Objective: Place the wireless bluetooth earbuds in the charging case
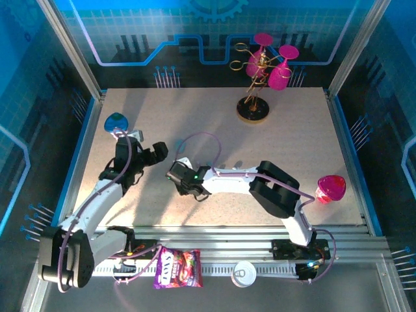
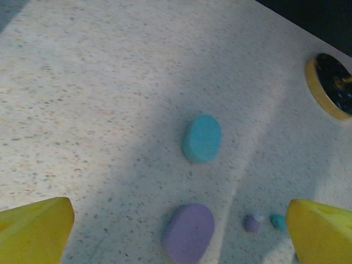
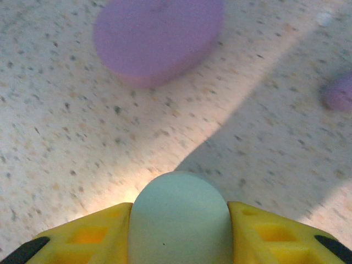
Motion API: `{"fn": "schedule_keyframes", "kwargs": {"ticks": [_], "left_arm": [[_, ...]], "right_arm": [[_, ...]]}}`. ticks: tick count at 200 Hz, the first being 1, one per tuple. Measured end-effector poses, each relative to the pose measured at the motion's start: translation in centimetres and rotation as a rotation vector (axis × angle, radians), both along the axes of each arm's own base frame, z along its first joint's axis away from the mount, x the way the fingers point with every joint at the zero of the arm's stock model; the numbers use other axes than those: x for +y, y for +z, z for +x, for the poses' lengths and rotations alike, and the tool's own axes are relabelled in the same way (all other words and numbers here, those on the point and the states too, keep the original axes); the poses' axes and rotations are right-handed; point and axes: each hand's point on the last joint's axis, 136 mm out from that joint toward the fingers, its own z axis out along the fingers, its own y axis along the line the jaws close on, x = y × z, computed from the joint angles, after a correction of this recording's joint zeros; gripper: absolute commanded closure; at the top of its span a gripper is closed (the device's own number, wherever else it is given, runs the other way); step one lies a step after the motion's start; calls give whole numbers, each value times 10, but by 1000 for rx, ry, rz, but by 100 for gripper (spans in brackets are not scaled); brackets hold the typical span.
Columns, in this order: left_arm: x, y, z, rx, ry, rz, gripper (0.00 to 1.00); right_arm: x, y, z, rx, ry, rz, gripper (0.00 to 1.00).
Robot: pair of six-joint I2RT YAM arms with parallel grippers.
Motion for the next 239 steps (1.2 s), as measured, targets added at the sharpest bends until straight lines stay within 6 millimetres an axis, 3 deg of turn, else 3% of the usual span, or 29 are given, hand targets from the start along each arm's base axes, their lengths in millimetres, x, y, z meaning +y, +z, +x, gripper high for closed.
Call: {"fn": "schedule_keyframes", "kwargs": {"ticks": [36, 66, 98, 125, 172, 210, 239], "left_arm": [[-36, 10, -9, -136, -162, 32, 1], [-70, 23, -19, -288, -316, 72, 1], [-103, 41, -26, -415, -451, 129, 1], [-137, 40, -37, -473, -592, 177, 1], [-176, 34, -58, -540, -795, 219, 1], [-182, 29, -60, -536, -832, 211, 1], [-183, 29, -61, -545, -844, 218, 1]], "right_arm": [[-54, 34, 2, -61, -99, 16, 59], [-131, 55, 11, -106, -283, 58, 59], [-214, 38, 12, -78, -503, 63, 61], [-262, 18, 6, -28, -652, 54, 61], [-296, 0, -2, 8, -771, 46, 51], [-298, -7, -6, 41, -771, 26, 31], [-299, 2, -5, 52, -763, 6, 21]]}}
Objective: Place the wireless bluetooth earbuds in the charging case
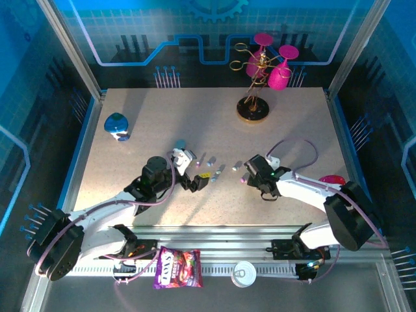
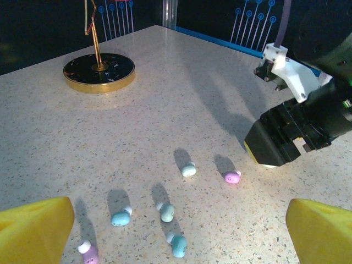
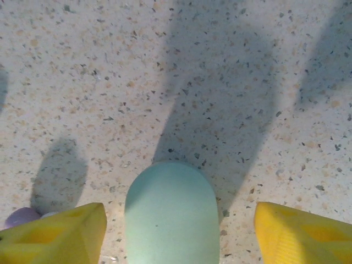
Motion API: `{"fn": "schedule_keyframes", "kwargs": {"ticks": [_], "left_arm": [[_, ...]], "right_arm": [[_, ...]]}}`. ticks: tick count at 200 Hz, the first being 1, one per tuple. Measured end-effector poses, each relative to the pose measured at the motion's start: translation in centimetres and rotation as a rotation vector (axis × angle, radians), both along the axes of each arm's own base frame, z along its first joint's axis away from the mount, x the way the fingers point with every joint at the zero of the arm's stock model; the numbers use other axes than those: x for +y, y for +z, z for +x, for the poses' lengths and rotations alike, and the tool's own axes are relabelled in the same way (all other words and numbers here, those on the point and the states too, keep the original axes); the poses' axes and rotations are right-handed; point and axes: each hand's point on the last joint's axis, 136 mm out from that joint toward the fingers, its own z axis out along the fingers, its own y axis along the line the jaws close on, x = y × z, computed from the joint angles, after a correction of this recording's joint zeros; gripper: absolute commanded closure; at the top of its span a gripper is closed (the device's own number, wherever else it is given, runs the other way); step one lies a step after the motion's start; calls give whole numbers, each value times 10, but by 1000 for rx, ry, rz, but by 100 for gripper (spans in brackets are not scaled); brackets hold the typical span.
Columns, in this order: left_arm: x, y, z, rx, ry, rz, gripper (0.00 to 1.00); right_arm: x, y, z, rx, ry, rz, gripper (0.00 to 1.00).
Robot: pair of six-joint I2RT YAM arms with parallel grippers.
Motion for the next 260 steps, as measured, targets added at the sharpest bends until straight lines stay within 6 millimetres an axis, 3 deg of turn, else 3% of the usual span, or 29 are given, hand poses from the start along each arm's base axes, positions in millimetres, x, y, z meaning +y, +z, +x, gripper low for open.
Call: {"fn": "schedule_keyframes", "kwargs": {"ticks": [25, 55, 86, 113, 159, 216, 260], "left_arm": [[0, 0, 0, -2, -3, 2, 1], [0, 0, 0, -3, -3, 2, 1], [-1, 0, -1, -1, -11, 0, 1], [-2, 0, -3, 0, -21, -3, 1], [-3, 1, -3, -1, -27, -6, 1], [-4, -2, -2, 3, -28, -3, 1], [-5, -9, -1, 21, -28, 9, 1]], "right_arm": [[1, 16, 3, 3, 5, 20, 12], [-3, 31, 7, 21, -4, 64, 10], [-11, 35, 5, 84, 2, 85, 8], [-12, 38, 5, 137, 25, 105, 0], [0, 34, 12, 251, 102, 149, 0], [5, 2, 9, 440, 138, 97, 30], [4, -8, 7, 490, 137, 80, 35]]}}
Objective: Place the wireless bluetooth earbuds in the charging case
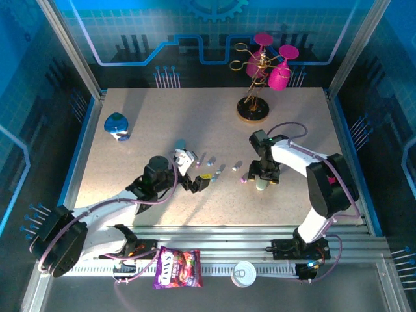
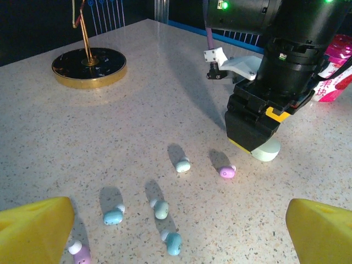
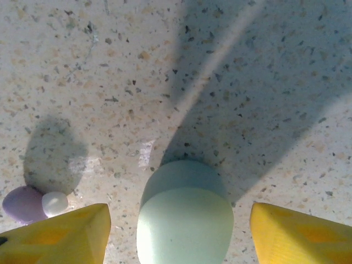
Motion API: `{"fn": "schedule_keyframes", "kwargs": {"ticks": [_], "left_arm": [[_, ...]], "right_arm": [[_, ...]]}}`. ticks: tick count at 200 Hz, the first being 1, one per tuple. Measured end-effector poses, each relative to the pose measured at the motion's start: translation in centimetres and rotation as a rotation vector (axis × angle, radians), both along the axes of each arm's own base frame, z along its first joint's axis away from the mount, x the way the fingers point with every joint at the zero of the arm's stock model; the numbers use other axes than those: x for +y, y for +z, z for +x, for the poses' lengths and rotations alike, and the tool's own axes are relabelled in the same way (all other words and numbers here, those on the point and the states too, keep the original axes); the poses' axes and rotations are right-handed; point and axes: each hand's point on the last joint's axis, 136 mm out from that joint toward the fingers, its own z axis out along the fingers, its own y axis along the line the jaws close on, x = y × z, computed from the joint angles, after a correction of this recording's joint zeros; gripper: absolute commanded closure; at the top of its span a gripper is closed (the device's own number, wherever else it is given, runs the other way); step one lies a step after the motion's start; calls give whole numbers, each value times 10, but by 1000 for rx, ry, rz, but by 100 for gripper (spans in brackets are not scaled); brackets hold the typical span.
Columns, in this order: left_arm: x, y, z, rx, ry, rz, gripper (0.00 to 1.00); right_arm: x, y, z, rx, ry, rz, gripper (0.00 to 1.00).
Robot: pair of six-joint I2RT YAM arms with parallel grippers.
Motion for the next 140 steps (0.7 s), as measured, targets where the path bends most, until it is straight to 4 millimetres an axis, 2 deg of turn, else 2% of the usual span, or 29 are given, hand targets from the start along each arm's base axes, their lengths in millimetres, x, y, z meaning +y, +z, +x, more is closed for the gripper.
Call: {"fn": "schedule_keyframes", "kwargs": {"ticks": [35, 74, 117, 140], "left_arm": [[-3, -1, 1, 6, -9, 1, 1], [-4, 1, 1, 1, -16, -5, 1], [-6, 1, 0, 2, -21, -4, 1], [-7, 0, -1, 4, -27, -4, 1]], "right_arm": [[0, -10, 1, 31, 1, -12, 39], [-2, -12, 3, 30, -13, -8, 47], [-2, -12, 10, 10, -33, 10, 42], [0, -12, 14, -1, -45, 28, 50]]}}
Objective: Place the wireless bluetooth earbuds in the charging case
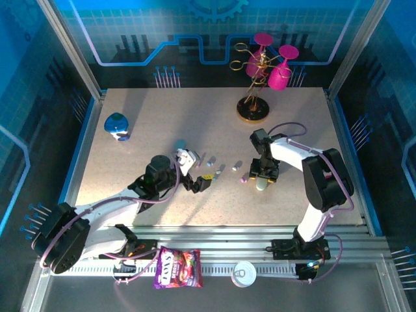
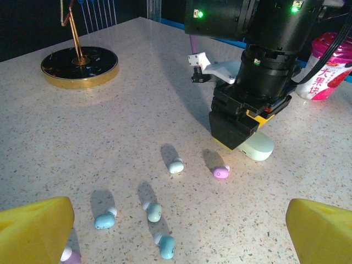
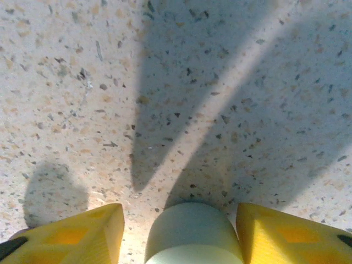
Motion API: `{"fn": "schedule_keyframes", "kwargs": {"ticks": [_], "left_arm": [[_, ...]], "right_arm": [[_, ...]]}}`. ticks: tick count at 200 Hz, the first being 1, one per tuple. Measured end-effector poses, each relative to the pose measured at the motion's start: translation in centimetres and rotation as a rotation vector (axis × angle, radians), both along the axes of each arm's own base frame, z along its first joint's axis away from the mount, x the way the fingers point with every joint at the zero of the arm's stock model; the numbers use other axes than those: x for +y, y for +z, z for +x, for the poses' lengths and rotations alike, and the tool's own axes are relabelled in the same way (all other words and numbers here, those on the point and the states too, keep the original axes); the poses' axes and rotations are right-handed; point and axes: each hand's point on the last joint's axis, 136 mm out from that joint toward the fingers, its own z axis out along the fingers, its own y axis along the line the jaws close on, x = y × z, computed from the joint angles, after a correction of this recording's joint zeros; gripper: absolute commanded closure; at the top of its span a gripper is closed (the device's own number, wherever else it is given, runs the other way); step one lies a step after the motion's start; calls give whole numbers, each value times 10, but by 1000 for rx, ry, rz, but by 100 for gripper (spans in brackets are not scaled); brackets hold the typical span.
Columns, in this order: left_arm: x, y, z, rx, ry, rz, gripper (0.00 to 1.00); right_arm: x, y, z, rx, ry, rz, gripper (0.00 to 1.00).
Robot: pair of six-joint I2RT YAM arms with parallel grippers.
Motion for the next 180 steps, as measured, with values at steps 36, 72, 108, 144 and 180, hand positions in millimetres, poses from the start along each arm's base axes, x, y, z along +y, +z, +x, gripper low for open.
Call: {"fn": "schedule_keyframes", "kwargs": {"ticks": [36, 72, 108, 144, 180], "left_arm": [[-3, 2, -2, -5, -12, -5, 1], [-10, 9, -1, -19, -25, -15, 1], [-16, 11, -1, -23, -38, -17, 1], [-19, 14, 0, -30, -43, -20, 1], [-22, 17, 1, -36, -48, -22, 1]], "right_arm": [[3, -1, 2, -5, -14, 16, 59], [5, -1, 2, -4, -13, 27, 54], [6, -4, 0, 0, -5, 41, 50], [7, -3, -2, 3, 23, 46, 58], [6, -3, -3, 7, 34, 45, 62]]}}
